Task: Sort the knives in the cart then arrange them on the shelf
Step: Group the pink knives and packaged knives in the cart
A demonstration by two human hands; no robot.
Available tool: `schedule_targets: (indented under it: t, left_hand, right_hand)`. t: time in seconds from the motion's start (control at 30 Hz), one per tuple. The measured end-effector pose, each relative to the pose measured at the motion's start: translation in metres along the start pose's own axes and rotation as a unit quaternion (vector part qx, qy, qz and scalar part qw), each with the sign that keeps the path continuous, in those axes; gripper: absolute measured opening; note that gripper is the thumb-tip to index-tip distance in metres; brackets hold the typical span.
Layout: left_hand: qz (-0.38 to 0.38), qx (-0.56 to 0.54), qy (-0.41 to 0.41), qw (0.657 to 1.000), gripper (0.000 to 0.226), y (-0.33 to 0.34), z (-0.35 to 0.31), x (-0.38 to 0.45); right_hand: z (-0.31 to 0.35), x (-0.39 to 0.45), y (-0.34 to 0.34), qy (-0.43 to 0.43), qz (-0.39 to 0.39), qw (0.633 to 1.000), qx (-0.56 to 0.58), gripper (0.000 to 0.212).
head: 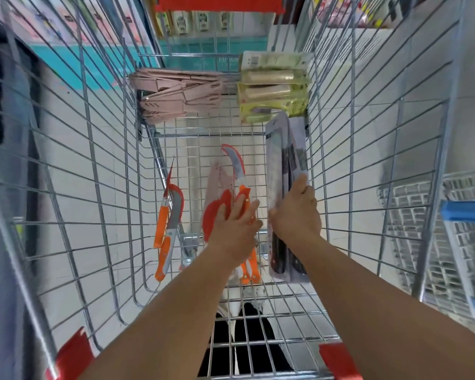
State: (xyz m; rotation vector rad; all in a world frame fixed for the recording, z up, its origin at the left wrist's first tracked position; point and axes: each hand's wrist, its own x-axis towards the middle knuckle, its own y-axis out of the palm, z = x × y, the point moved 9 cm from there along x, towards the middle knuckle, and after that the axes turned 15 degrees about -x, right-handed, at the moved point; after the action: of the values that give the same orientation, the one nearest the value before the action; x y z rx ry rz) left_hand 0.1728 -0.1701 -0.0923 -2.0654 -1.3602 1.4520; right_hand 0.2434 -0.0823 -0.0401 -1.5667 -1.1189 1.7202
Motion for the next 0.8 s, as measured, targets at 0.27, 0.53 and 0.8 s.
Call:
schedule_targets:
  t: [0.27,0.53,0.8]
  left_hand:
    - [0.011,0.038,-0.011,0.999,0.044,-0.011,0.029,-0.024]
    - [0.005,0.005,0.035,0.999,0.048,-0.012,0.036,-0.034]
    - [-0.195,-0.141,-0.15,0.959,0.066,-0.048,0.084,-0.063]
  right_hand:
    - [0.01,-0.005,0.014,-0.005,0.008,0.999,-0.049,0.101]
    - [0.007,-0.011,0.031,-0.006,0.02,0.986,-0.167,0.081]
    - [0.049,-0.024,0.029,-0.09,-0.001,0.988,-0.126,0.074]
